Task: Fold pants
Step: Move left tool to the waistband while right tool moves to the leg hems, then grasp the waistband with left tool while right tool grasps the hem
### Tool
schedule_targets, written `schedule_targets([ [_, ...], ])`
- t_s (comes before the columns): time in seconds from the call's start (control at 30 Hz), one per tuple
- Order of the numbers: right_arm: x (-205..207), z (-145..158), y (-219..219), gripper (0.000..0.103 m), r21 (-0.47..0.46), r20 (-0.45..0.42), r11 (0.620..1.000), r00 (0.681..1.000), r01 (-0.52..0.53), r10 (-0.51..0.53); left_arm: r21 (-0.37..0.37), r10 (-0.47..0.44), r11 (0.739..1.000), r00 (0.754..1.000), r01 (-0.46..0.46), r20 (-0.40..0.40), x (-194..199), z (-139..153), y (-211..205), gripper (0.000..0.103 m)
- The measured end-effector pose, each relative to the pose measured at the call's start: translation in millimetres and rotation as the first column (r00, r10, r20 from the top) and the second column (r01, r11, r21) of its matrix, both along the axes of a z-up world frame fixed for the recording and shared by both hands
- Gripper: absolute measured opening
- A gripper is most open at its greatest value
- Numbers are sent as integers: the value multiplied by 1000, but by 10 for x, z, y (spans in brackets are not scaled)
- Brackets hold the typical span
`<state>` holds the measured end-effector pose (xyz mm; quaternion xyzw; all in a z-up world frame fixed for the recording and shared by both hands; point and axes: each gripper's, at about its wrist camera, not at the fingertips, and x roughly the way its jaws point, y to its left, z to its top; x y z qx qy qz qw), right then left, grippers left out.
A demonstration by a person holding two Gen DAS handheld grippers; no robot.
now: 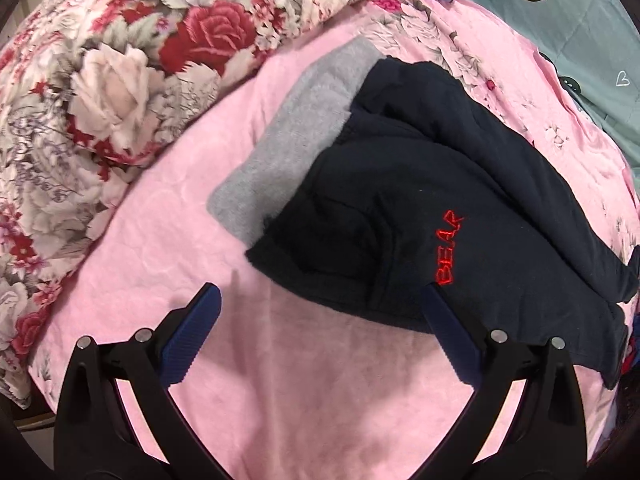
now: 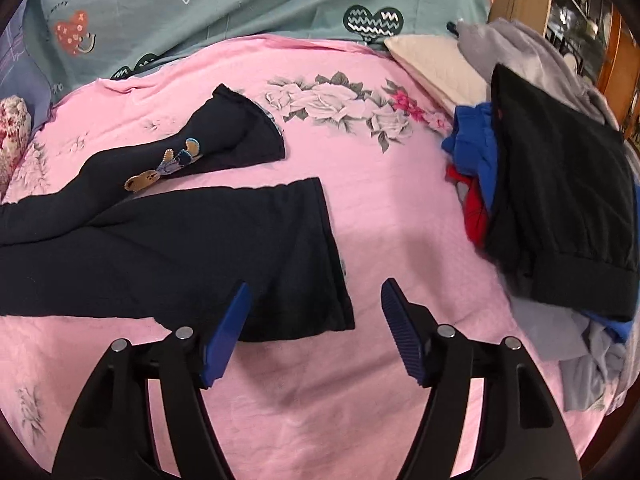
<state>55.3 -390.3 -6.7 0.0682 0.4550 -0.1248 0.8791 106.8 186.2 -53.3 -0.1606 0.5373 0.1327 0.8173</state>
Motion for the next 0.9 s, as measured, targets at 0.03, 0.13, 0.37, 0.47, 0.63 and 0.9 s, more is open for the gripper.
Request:
schedule_targets([
  [0.03,-7,-10,-32,69,20,1,1000,1000,8,-8,-22,-13,1000,1000,13,-6,48,-25,-13,101],
  [0.13,-80,-1,-74,69,59,15,998,1000,25,-26,-27,-36,999,999,35,-39,204,-108,-42,96],
  [0.37,-161,10,-147,69,92,23,995,999,26,-28,-90,7,996,999,-11,-51,227,-174,122,84],
  [0.47,-165,1,-183,69,122,24,992,999,28,-32,-114,39,992,998,-46,-59,155,-164,231,83],
  [0.63,-120,8,-120,69,133,39,991,999,14,-19,-152,24,988,998,-33,-58,167,-174,243,83],
  [0.9,-120,34,-102,69,122,38,993,999,-8,3,-149,102,984,995,-100,0,322,-94,399,13],
])
